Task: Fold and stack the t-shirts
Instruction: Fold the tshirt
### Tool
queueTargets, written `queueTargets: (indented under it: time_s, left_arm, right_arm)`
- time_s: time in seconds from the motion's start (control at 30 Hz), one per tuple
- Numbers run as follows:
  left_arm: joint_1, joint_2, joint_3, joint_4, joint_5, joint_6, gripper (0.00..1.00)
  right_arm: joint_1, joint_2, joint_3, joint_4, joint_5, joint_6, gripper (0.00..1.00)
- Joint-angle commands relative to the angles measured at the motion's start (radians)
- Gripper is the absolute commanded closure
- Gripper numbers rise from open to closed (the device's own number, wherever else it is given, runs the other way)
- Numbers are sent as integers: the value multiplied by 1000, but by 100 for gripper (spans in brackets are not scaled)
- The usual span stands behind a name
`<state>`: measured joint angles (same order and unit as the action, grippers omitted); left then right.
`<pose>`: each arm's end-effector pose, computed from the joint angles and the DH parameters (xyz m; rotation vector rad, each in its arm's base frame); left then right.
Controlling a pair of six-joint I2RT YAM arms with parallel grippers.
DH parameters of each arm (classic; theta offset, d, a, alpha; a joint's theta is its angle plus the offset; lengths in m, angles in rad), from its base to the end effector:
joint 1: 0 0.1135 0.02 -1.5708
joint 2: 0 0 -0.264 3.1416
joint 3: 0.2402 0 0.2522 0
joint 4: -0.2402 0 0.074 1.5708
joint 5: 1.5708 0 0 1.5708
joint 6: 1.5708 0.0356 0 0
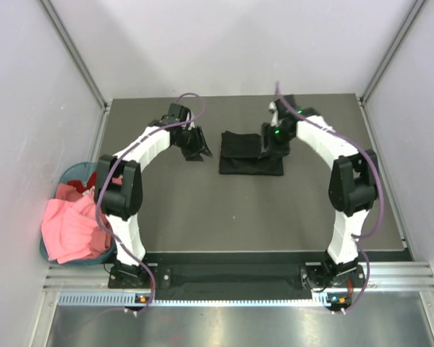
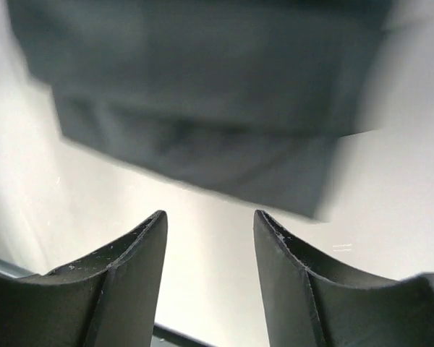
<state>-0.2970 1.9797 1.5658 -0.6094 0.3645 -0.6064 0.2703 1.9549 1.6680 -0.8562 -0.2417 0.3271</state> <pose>0.4067 -0.1377 0.2206 -0.2780 2.6898 -0.7788 0.3985 0.1193 0.2477 0.0056 2.7623 0.4970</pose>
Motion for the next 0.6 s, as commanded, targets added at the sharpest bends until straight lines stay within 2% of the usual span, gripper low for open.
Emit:
queueTargets:
  time_s: [0.0,0.07,0.2,0.37,0.57]
  left_arm:
    - [-5,-116,-119,-7,-32,53,52]
    - [-5,-166,-163,-4,-29,56,53]
    - [-5,-228,-256,-3,-16,60,53]
    - [-2,-283,-282,-24,-27,86,53]
    - [2,-275,-280,-32,-13,99,53]
  right_arm:
    - [101,-39,-56,66,146,105,48]
    - [153,-25,-56,112,197,141,48]
    - [175,54,-22,126,220,173,48]
    - [185,108,9,140,252,167,48]
    - [187,142,64,141,295,148,48]
